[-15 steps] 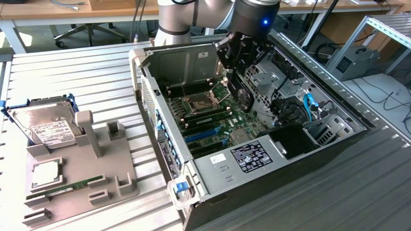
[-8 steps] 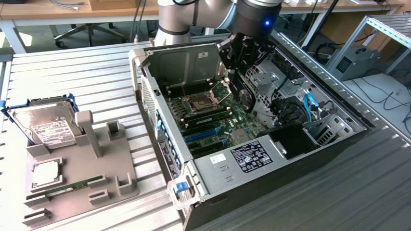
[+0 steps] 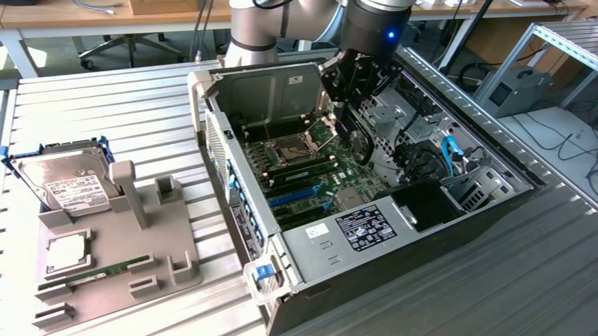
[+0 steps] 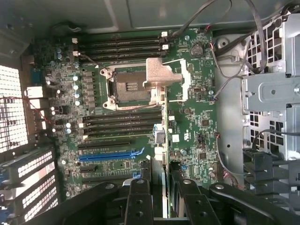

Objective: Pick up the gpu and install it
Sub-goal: 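Pick up the gpu and move the gpu toward the slot, then insert the gpu into the slot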

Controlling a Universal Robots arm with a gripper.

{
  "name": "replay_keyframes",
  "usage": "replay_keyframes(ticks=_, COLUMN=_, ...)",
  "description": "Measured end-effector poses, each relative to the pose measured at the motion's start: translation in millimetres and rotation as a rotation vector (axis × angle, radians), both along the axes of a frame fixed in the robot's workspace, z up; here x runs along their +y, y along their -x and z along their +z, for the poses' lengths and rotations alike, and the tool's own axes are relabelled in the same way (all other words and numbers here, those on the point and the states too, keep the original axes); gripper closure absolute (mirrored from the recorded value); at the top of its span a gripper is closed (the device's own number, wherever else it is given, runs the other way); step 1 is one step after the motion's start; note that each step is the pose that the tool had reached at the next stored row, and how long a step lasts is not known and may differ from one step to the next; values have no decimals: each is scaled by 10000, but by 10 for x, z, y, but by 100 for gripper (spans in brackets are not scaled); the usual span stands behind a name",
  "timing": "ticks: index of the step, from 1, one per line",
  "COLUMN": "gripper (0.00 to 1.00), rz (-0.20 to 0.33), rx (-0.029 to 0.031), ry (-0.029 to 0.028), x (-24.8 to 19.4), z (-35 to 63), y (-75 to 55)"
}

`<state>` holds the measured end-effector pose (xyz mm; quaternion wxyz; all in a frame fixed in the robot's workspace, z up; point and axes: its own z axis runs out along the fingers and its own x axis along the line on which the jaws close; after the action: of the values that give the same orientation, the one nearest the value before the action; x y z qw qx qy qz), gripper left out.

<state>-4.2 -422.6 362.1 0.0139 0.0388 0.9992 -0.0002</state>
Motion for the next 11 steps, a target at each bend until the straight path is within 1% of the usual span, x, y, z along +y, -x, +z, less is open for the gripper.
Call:
replay_keyframes(ticks=2, gripper=73, rz=0, rx=0, ry=28, x=0, z=-41, y=-61)
replay_keyframes(ticks=7, gripper=73, rz=6, rx=0, ry=30, x=0, z=-47, y=-63)
replay_keyframes(ticks=8, gripper=73, rz=123, rx=-1, ry=30, x=0, z=-48, y=-63)
replay_keyframes(ticks=11, gripper=73, rz=1226, rx=-2, ry=30, x=0, z=-48, y=-64)
